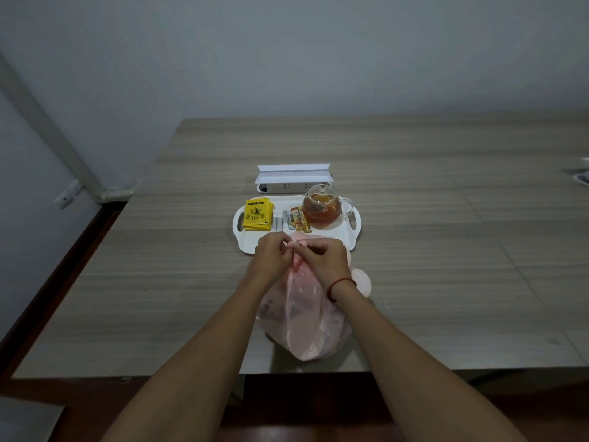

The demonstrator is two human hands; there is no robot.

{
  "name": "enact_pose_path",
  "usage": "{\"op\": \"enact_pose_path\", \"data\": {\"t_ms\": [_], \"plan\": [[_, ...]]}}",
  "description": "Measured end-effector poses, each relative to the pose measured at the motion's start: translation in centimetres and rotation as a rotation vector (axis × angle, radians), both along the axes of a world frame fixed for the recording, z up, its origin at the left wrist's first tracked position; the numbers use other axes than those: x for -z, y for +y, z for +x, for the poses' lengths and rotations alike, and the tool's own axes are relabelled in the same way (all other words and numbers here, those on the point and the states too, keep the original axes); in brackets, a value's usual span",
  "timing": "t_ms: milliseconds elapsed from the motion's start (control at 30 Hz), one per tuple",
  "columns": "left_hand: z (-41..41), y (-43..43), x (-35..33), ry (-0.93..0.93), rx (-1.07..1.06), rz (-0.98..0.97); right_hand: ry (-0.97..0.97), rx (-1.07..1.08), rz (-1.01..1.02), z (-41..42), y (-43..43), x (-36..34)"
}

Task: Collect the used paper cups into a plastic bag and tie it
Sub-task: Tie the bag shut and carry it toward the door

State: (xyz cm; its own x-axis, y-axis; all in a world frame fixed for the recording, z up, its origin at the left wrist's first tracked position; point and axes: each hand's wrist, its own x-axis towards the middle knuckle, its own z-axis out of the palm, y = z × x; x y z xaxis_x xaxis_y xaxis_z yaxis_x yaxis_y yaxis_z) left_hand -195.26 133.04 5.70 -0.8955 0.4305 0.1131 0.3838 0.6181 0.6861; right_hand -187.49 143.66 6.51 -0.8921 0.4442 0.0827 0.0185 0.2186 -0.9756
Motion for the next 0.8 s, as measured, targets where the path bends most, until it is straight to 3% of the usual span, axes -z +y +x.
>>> {"op": "enact_pose_path", "data": {"t_ms": [200,333,400,467,567,800], "plan": [[-1.1,-0.2,-0.6,-0.172,0.097,0.04,-0.001,-0.016,-0.103,0.0,0.6,-0.8],[-1.5,-1.6,-2.4,-0.667,0.133,0.299,-0.053,0.035,-0.14,-0.2,1.2,-0.5],[-1.4,-2.0,-2.6,-0.813,0.084,0.406,-0.082,0.036,-0.118,-0.4,1.0,-0.5],[-1.3,-2.0,-2.5,-0.814,-0.031,0.422,-0.133,0.077,-0.093,-0.9,1.1,-0.2],[-1.8,-2.4,-2.2,-0.668,-0.15,0.274,-0.243,0.187,-0.088,-1.1,2.5,0.7],[-2.2,-4.2,-0.8,-0.608,-0.153,0.079,-0.394,0.167,-0.088,0.2,4.4,2.1]]}}
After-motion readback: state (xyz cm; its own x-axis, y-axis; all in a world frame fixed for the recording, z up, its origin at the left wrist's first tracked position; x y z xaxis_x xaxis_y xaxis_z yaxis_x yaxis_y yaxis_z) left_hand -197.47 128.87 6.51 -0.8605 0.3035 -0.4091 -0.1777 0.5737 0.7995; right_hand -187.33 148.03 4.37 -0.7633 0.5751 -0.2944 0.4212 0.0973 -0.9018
